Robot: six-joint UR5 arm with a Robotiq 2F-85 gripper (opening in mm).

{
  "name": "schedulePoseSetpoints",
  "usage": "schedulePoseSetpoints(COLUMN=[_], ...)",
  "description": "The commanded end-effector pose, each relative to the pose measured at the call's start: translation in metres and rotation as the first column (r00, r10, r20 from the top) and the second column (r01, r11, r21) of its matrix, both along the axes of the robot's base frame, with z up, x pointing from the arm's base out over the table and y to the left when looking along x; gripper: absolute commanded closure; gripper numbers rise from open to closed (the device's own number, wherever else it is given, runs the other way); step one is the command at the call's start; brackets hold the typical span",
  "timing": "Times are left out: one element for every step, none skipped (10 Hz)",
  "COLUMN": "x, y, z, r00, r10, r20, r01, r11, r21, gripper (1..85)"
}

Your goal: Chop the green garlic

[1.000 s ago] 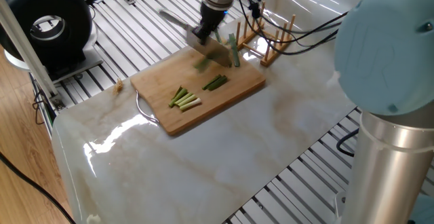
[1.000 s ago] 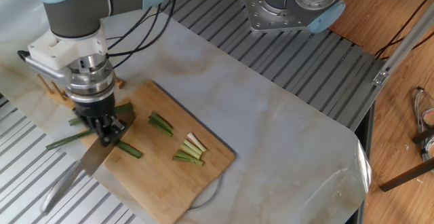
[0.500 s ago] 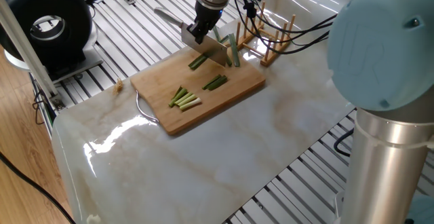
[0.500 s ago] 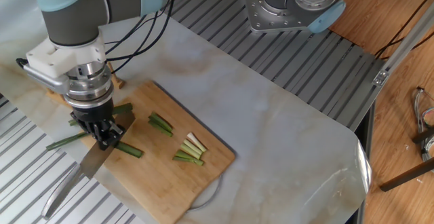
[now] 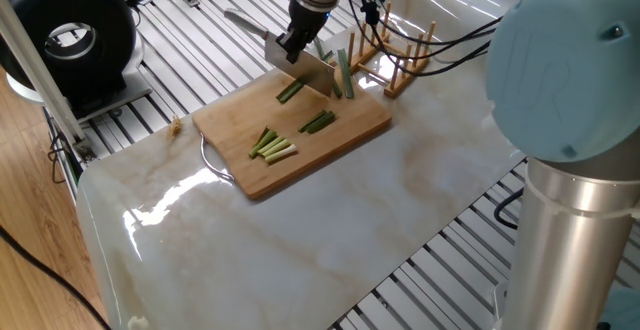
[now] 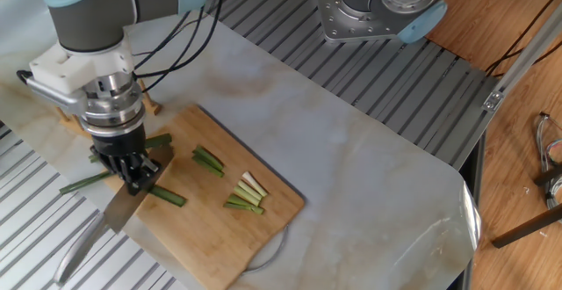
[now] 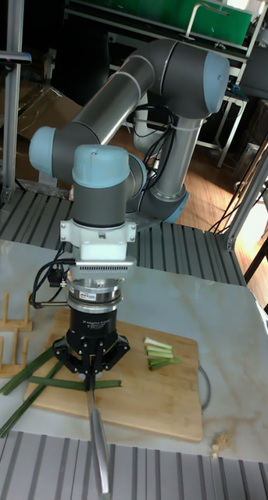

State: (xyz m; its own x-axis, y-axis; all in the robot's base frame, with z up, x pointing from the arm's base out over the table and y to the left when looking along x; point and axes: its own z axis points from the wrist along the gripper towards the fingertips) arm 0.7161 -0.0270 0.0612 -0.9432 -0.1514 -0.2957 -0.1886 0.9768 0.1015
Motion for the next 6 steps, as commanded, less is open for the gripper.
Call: schedulePoseSetpoints(x=[0.010, 0.011, 0.009, 0.004, 0.000, -0.003], y=[0.015, 0.018, 0.018, 0.016, 0.015, 0.013], z=[-0.009, -0.011, -0.008, -0.002, 0.001, 0.002], r00=[0.999, 0.999, 0.999, 1.000, 1.000, 1.000], r10=[-0.031, -0.038, -0.033, -0.027, -0.024, -0.023], r20=[0.020, 0.022, 0.018, 0.008, 0.003, -0.005], r01=[0.031, 0.038, 0.033, 0.027, 0.024, 0.023], r11=[1.000, 0.999, 0.999, 1.000, 1.000, 1.000], r21=[0.006, 0.001, 0.001, 0.001, 0.005, 0.003], gripper=[84.3, 84.3, 84.3, 84.3, 84.3, 84.3])
